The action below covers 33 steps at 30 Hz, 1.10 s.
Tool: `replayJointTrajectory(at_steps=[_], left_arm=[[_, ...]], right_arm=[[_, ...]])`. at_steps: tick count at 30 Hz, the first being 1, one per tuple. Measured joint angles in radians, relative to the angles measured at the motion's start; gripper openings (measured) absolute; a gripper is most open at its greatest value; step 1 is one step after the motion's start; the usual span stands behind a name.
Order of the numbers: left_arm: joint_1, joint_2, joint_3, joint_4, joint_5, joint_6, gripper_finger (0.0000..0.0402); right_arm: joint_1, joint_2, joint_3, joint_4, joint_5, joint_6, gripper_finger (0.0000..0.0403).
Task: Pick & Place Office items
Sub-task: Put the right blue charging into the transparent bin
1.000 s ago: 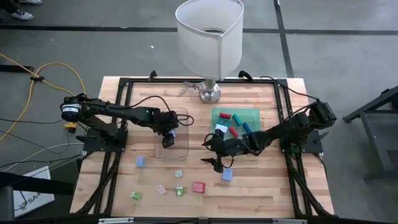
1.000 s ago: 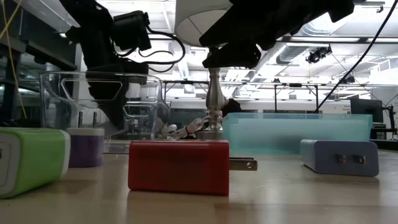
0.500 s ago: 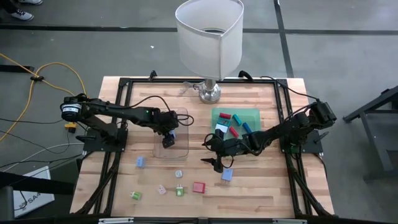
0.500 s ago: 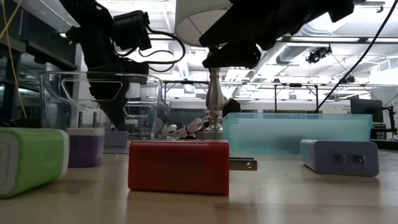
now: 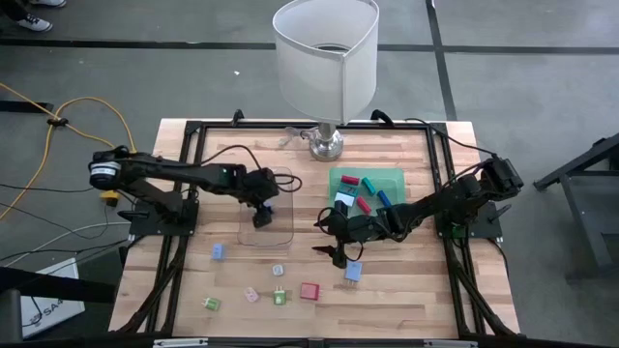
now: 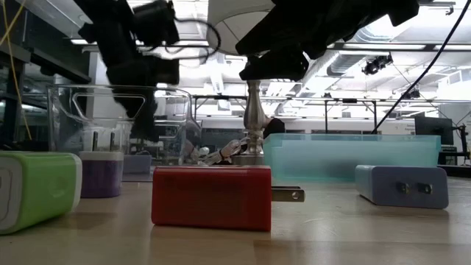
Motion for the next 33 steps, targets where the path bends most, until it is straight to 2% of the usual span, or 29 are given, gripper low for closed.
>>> replayJointTrajectory(at_steps=[6, 9, 17, 25, 33], left_arm=[[0.000, -0.095, 0.034, 0.004, 0.004, 0.008, 0.0273], [-0.009, -0.145, 0.035, 0.002, 0.038, 0.008, 0.0273], [-0.114, -0.237, 0.035, 0.019, 0.056, 0.025, 0.0273], [-0.235, -0.263, 0.035, 0.150, 0.055, 0.025, 0.0273], [-0.291, -0.262, 0.035, 0.198, 0.052, 0.018, 0.0273]], right_arm=[[0.000, 0.000, 0.000, -0.004, 0.000, 0.000, 0.0313], [0.000, 0.000, 0.000, -0.022, 0.000, 0.000, 0.0313], [0.000, 0.000, 0.000, -0.141, -0.009, -0.003, 0.0313], [0.002, 0.000, 0.000, -0.253, -0.167, 0.000, 0.0313], [0.022, -0.027, 0.000, -0.316, -0.180, -0.025, 0.0313]])
